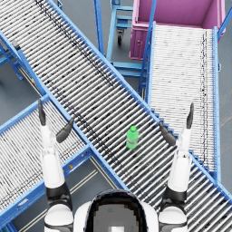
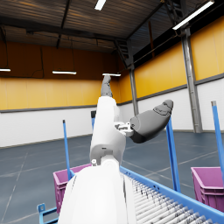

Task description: Pick up the oil and place it on the left assembly line, put the cola on the right, and keep Sprite still

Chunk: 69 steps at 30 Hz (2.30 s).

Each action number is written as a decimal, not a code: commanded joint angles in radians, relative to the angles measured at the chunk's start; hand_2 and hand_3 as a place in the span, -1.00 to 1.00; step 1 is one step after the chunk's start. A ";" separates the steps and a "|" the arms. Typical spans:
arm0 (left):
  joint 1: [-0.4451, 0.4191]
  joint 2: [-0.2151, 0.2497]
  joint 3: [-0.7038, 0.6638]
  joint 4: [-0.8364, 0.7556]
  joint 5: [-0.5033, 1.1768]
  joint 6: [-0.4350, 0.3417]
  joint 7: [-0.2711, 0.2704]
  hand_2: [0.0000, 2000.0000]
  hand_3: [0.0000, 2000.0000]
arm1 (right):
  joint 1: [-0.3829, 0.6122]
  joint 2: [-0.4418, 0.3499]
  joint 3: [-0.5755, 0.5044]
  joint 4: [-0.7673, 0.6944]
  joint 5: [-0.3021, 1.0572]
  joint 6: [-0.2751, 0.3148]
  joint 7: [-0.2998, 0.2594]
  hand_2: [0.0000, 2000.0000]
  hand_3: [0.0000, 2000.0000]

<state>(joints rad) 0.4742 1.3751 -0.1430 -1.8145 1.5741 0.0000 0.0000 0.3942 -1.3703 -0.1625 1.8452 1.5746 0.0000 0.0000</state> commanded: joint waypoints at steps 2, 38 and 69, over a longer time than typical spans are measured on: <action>-0.003 0.001 -0.002 -0.002 0.000 0.000 0.000 -1.00 -1.00 | -0.003 -0.001 0.000 0.000 0.000 0.000 0.000 -1.00 -1.00; -0.012 0.001 0.018 -0.003 -0.018 0.003 0.003 -1.00 -1.00 | -0.003 0.000 0.009 -0.008 -0.018 0.003 -0.003 -1.00 -1.00; -0.184 -0.168 0.344 0.018 -0.572 0.101 0.100 -1.00 -1.00 | -0.105 0.163 0.363 -0.049 -0.573 0.099 -0.101 -1.00 -1.00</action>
<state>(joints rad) 0.2897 1.2071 0.2013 -1.7962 1.0012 0.1006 0.1004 0.2896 -1.2071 0.2013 1.7962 1.0012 0.0995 -0.1007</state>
